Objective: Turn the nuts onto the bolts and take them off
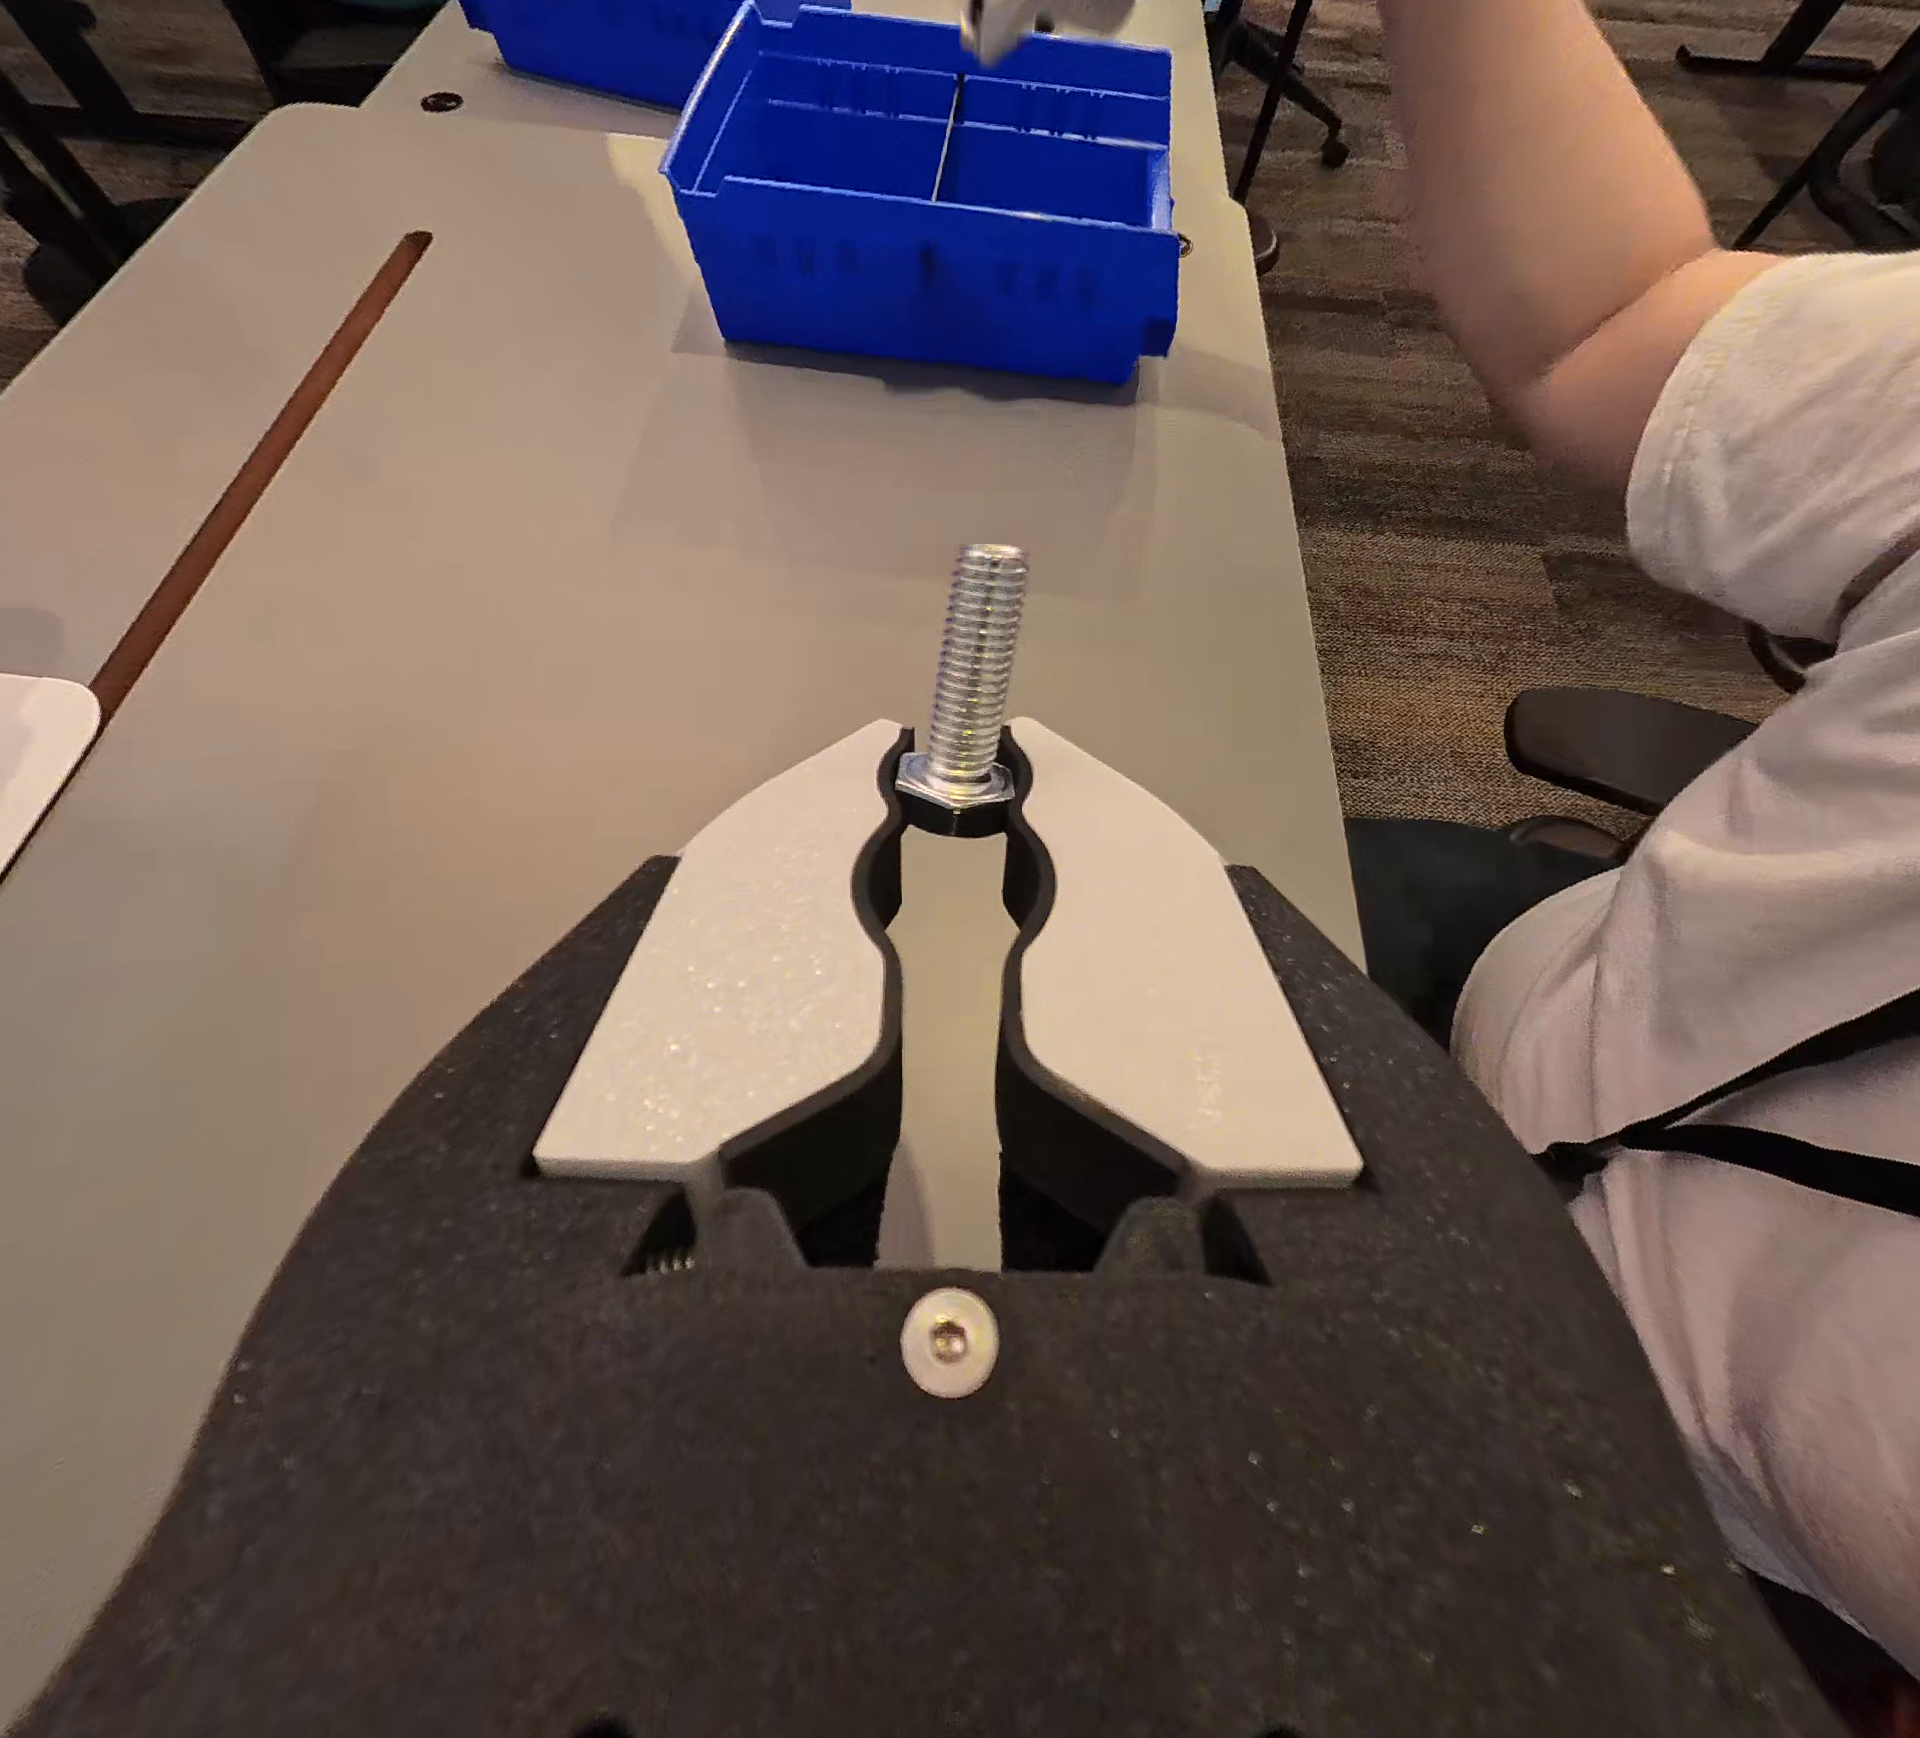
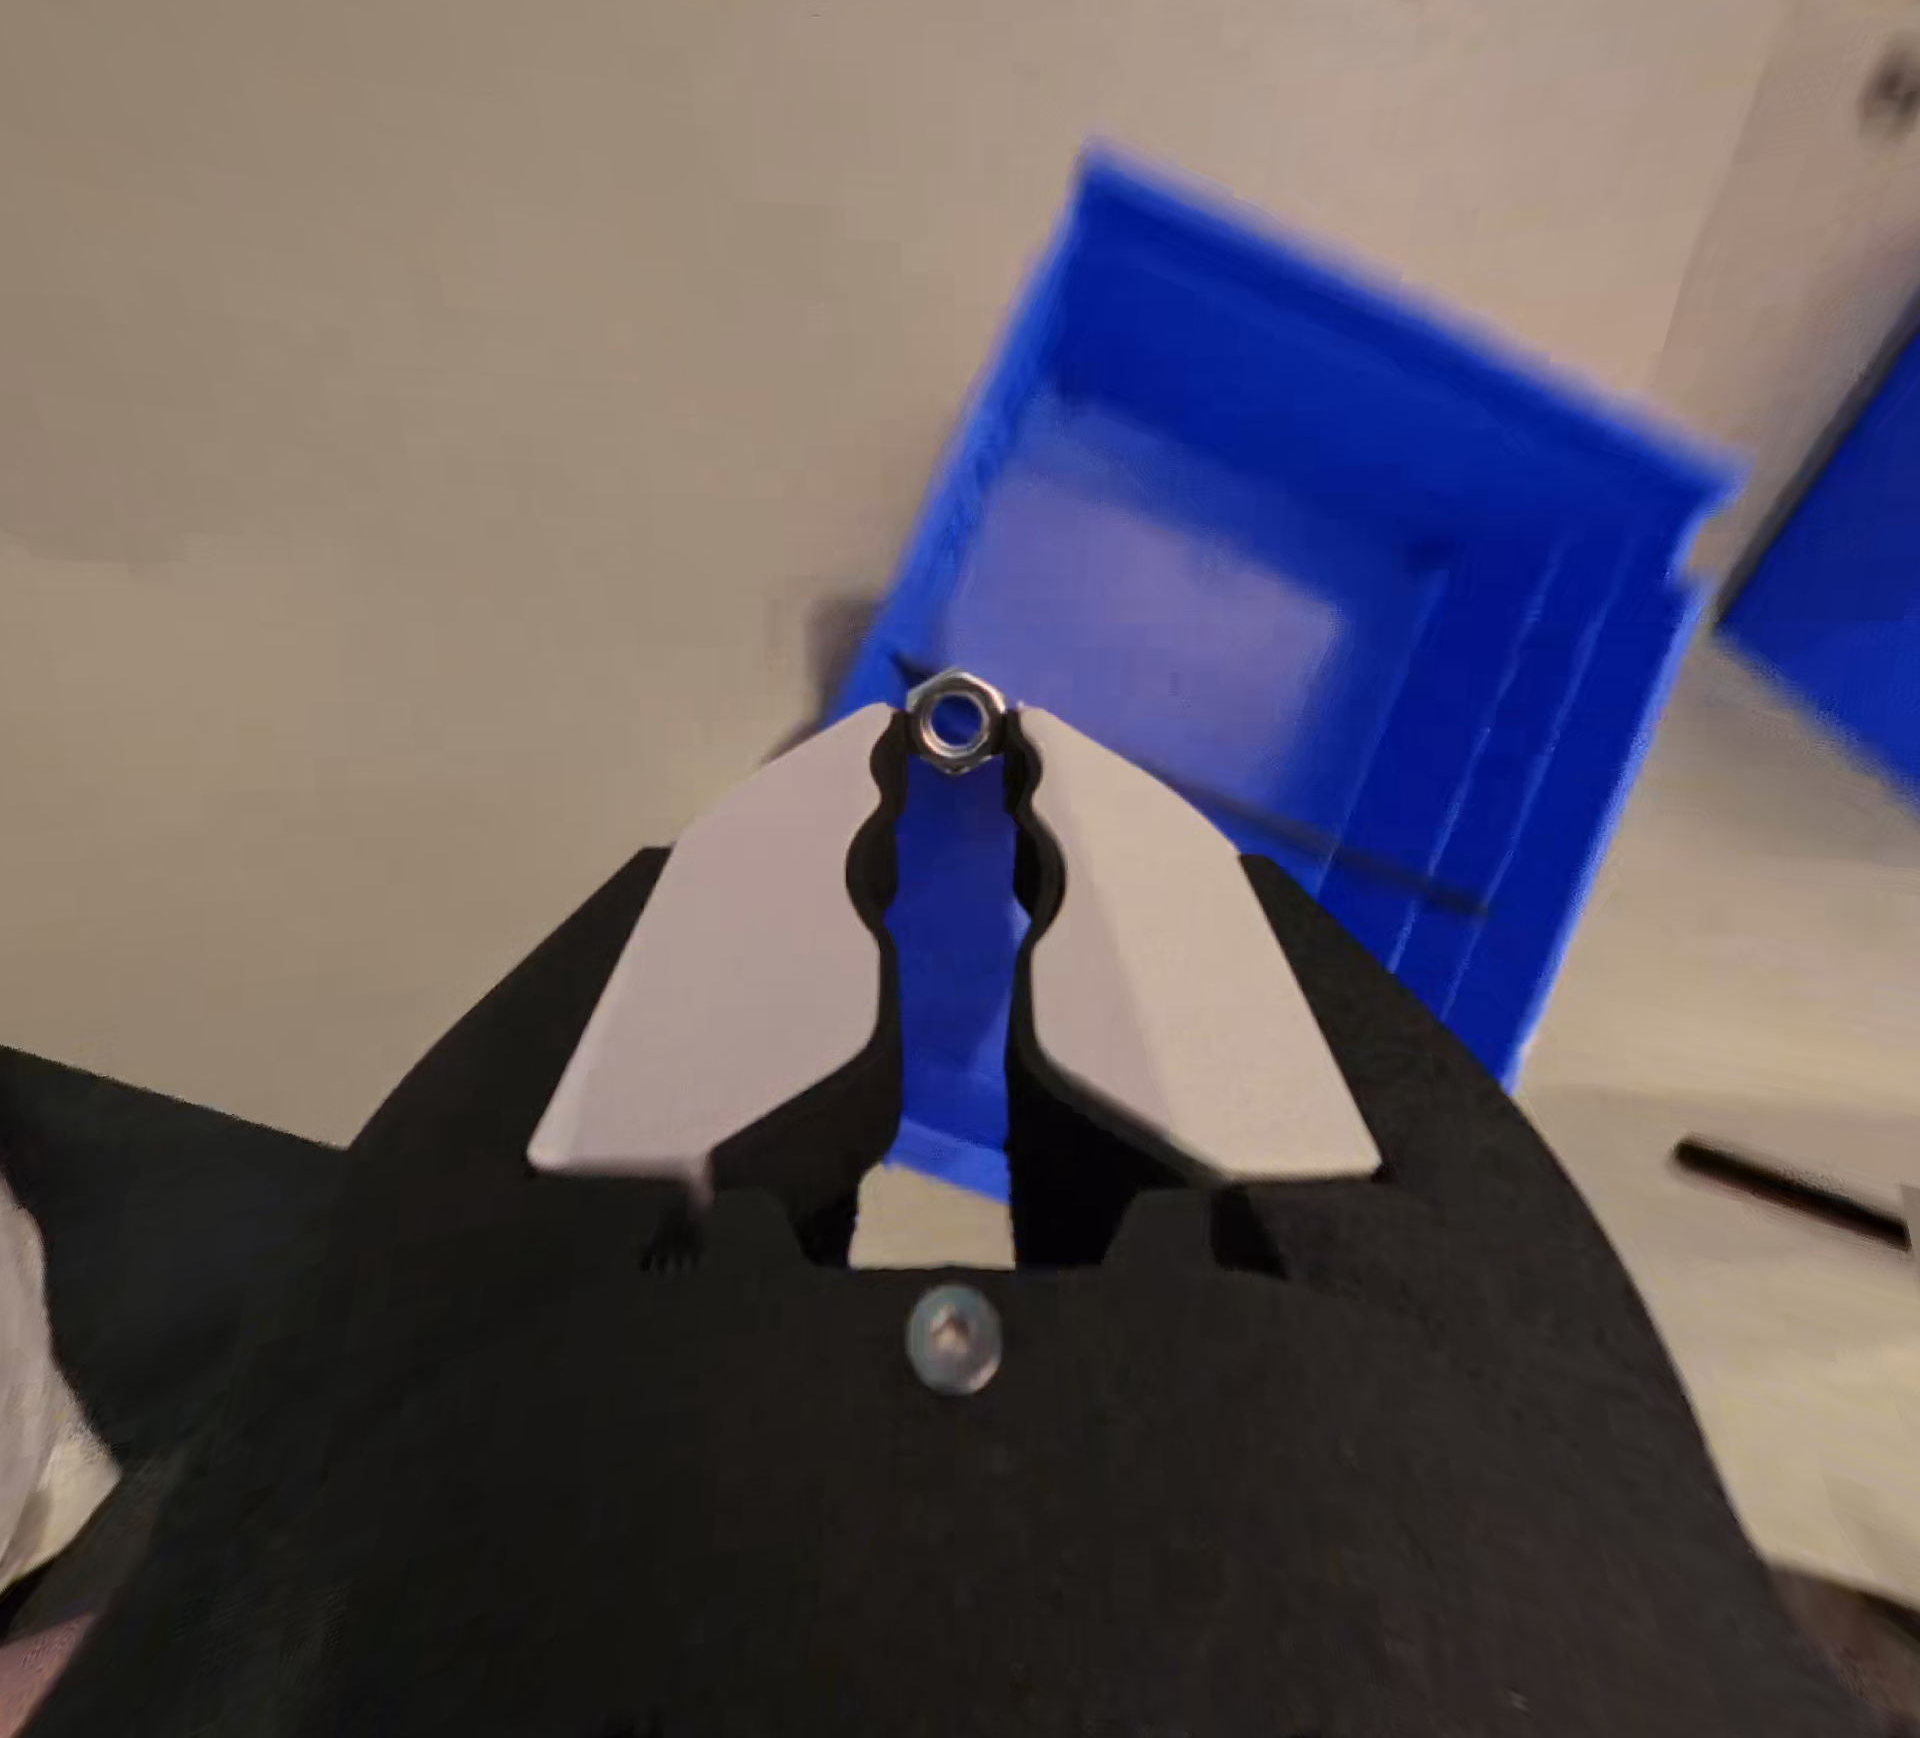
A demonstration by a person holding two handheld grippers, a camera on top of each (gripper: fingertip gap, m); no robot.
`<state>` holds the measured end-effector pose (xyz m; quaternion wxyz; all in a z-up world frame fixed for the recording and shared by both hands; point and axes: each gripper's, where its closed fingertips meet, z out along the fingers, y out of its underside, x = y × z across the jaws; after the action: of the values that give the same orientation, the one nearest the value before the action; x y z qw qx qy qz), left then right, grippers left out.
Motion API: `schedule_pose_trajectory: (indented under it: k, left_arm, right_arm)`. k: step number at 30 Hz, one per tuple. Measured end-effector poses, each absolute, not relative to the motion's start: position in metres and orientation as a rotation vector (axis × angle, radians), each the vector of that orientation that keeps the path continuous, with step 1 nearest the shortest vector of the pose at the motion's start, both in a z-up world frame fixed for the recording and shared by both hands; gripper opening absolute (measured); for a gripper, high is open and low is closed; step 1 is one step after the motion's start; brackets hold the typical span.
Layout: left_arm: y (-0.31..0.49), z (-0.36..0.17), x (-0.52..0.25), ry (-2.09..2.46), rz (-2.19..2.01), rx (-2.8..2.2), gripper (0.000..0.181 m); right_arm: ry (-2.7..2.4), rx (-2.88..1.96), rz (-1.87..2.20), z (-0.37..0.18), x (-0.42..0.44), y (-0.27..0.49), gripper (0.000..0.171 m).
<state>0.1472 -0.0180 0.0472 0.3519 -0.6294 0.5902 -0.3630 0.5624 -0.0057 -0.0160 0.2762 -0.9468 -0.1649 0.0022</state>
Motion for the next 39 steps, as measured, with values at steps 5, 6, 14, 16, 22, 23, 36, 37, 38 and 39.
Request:
schedule_pose_trajectory:
  k: [5, 6, 14, 16, 22, 23, 36, 37, 38, 39]
  left_arm:
    - [-0.027, 0.048, 0.152, 1.553, -0.918, -1.603, 0.014]
    - [-0.029, 0.049, 0.152, 1.559, -0.917, -1.599, 0.014]
    - [-0.029, 0.046, 0.155, 1.562, -0.904, -1.609, 0.014]
    - [-0.028, 0.045, 0.155, 1.562, -0.897, -1.614, 0.014]
    - [-0.03, 0.045, 0.154, 1.565, -0.907, -1.61, 0.014]
    - [-0.029, 0.047, 0.155, 1.559, -0.914, -1.604, 0.014]
    - [-0.019, 0.071, 0.176, 1.388, -1.039, -1.466, 0.014]
    - [-0.021, 0.071, 0.176, 1.396, -1.041, -1.465, 0.014]
    - [-0.022, 0.072, 0.175, 1.395, -1.04, -1.461, 0.014]
    - [-0.022, 0.073, 0.175, 1.392, -1.041, -1.458, 0.015]
  right_arm:
    - [-0.262, -2.851, 0.065, -0.13, 0.637, -0.043, 0.018]
    - [-0.253, -2.862, 0.088, -0.14, 0.639, -0.047, 0.018]
    - [-0.348, -2.907, 0.016, -0.162, 0.65, -0.052, 0.018]
    - [-0.365, -2.917, 0.015, -0.165, 0.65, -0.052, 0.018]
    - [-0.332, -2.826, 0.042, -0.152, 0.648, -0.051, 0.039]
    - [-0.317, -2.786, 0.027, -0.14, 0.648, -0.051, 0.038]
    - [-1.033, -1.382, 0.694, 0.105, 0.241, -0.024, 0.033]
    - [-1.053, -1.345, 0.727, 0.105, 0.219, -0.023, 0.033]
    - [-1.064, -1.309, 0.751, 0.105, 0.201, -0.021, 0.033]
    - [-1.072, -1.272, 0.778, 0.106, 0.187, -0.021, 0.032]
